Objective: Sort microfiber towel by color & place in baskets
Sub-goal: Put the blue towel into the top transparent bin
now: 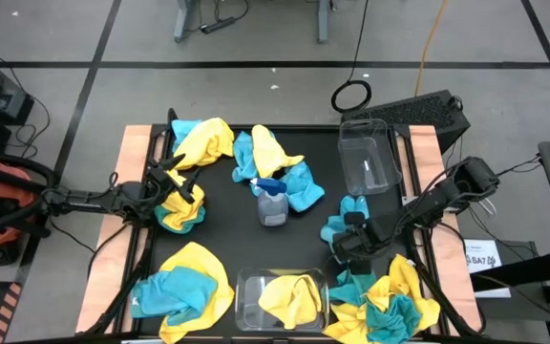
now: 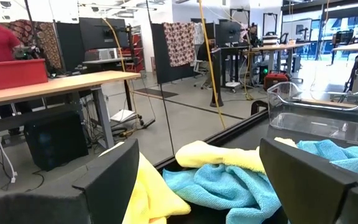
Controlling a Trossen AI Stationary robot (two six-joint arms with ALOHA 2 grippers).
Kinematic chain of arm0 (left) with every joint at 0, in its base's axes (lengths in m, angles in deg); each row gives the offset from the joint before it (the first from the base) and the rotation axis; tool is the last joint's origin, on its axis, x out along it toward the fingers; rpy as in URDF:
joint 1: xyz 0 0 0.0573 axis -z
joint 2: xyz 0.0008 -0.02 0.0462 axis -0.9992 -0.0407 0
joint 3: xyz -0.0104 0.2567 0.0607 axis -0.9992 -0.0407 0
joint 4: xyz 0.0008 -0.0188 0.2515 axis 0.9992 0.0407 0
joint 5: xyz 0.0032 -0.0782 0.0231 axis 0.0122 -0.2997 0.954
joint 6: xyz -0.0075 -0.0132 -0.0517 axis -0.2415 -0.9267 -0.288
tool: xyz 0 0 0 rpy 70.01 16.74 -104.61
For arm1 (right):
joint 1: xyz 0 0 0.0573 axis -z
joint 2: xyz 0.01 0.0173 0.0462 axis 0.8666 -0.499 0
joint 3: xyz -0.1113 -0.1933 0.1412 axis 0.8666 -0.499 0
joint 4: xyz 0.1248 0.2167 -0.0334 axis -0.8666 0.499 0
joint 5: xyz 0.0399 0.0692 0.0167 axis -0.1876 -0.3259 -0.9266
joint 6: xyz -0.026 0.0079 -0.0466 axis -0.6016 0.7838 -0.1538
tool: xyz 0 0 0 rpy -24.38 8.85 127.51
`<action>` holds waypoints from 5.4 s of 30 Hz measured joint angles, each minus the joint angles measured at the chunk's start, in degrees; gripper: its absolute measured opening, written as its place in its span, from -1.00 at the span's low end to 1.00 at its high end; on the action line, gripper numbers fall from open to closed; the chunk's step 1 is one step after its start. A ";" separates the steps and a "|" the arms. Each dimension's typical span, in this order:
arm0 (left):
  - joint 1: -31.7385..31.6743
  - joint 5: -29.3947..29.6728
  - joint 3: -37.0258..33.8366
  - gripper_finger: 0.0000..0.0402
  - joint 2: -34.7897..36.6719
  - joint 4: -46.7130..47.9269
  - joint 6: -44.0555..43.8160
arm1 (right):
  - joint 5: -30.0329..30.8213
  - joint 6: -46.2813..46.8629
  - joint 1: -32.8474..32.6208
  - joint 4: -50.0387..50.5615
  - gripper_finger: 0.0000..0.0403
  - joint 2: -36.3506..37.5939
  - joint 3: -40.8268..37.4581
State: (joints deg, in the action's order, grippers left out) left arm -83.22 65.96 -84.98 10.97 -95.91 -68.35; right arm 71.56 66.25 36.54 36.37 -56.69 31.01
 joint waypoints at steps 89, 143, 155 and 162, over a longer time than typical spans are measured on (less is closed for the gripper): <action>0.01 -0.02 0.02 0.69 0.00 0.01 0.00 | 6.06 -20.65 60.71 18.94 -0.68 21.39 7.61; 0.00 -0.02 -0.01 0.69 0.00 -0.02 0.00 | -28.00 -3.19 19.07 17.98 0.40 38.04 15.69; 0.01 -0.02 0.02 0.69 0.00 -0.02 0.00 | -25.06 11.59 1.63 17.89 0.40 31.23 15.69; 0.00 -0.02 0.02 0.69 0.00 -0.02 0.00 | -25.04 20.16 -8.25 12.95 0.35 26.42 15.69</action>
State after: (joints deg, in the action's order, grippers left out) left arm -83.22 65.94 -84.96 10.97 -95.93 -68.35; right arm 46.52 86.41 28.29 49.32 -30.27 46.71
